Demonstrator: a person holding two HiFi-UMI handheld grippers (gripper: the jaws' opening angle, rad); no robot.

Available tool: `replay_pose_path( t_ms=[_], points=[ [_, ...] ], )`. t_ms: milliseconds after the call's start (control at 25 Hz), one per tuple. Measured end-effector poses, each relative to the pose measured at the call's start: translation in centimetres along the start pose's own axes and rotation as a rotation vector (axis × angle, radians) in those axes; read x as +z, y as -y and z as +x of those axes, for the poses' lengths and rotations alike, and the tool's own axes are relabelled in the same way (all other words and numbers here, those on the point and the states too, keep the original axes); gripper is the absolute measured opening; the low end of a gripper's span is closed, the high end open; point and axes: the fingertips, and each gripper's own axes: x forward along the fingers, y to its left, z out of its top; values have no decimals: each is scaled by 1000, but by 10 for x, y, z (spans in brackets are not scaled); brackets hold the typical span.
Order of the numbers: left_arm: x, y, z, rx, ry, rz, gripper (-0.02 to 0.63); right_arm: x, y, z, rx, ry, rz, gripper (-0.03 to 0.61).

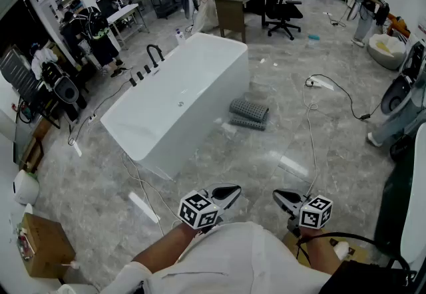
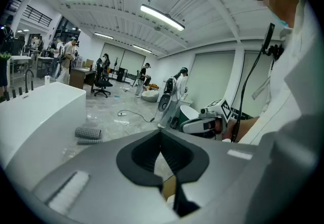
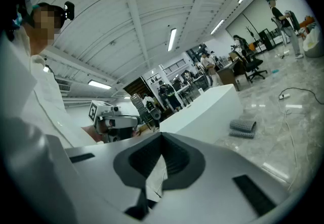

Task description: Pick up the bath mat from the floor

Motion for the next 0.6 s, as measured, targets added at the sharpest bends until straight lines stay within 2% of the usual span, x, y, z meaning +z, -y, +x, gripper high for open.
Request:
replay_pose_path(
  t_ms=[240, 440, 600],
  points=[
    [17, -9, 15, 27, 35, 33, 6, 11, 19, 1, 15, 5, -42, 5],
    [23, -6, 30, 12, 3, 40, 6, 4, 27, -7, -4, -4, -8, 5],
    [31, -24, 47, -4, -16, 22, 6, 8, 47, -2, -28, -16, 12, 5]
  ],
)
